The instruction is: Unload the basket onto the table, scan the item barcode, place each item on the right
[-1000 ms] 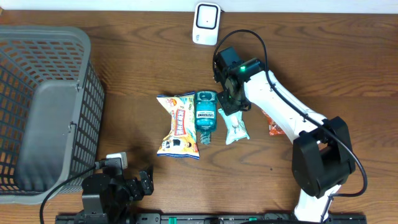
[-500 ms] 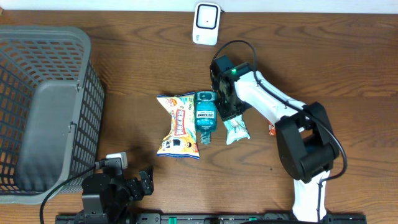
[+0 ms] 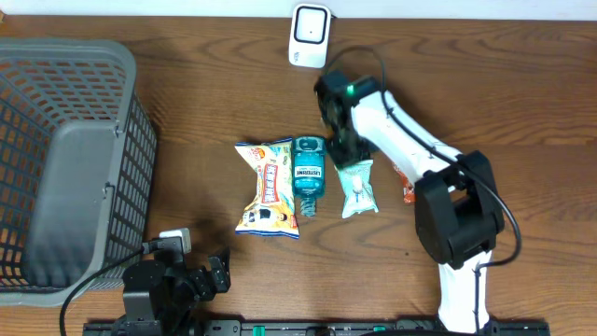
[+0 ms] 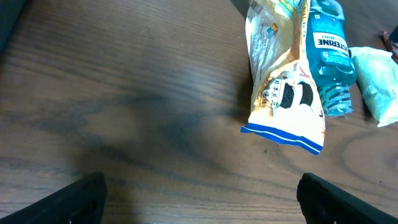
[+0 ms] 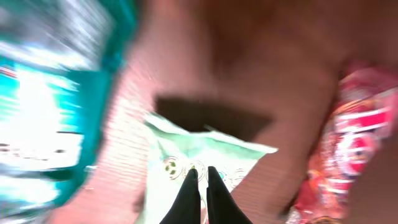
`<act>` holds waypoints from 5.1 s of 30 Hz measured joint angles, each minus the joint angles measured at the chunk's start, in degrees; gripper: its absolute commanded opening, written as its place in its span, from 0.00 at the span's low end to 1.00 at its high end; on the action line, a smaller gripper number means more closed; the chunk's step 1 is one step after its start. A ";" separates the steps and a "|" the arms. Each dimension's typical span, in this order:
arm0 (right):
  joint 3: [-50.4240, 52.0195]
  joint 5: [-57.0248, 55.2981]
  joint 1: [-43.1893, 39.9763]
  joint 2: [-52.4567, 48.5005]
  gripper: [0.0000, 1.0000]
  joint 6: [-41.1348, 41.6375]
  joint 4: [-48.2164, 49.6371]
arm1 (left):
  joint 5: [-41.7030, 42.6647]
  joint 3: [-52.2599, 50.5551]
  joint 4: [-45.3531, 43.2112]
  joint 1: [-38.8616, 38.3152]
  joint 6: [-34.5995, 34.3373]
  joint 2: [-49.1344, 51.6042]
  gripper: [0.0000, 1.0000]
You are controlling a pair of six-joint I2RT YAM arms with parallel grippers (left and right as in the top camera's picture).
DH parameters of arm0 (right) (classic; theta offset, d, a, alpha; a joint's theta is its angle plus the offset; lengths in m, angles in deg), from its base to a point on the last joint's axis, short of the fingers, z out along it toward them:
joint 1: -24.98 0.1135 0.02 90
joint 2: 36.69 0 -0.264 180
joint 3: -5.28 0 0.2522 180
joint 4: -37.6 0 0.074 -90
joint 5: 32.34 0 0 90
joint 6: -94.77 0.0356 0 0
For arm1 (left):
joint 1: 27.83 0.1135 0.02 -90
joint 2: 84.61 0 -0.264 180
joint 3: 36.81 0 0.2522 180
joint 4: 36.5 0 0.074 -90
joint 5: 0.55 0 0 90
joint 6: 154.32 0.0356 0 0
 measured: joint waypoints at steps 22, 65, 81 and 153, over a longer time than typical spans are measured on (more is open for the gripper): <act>20.26 5.42 2.60 5.84 0.01 2.91 9.01 | 0.00 0.00 0.00 0.00 0.00 0.00 0.98; 2.62 -22.93 16.09 7.06 0.90 30.01 -16.13 | 0.00 0.00 -0.02 0.00 0.00 0.00 0.98; 23.17 -24.24 18.40 7.06 0.68 30.45 5.03 | 0.00 0.00 0.00 0.00 0.00 0.02 0.98; 22.82 75.89 -7.13 11.47 0.01 -89.96 -28.59 | 0.00 0.00 0.00 0.00 0.00 0.02 0.98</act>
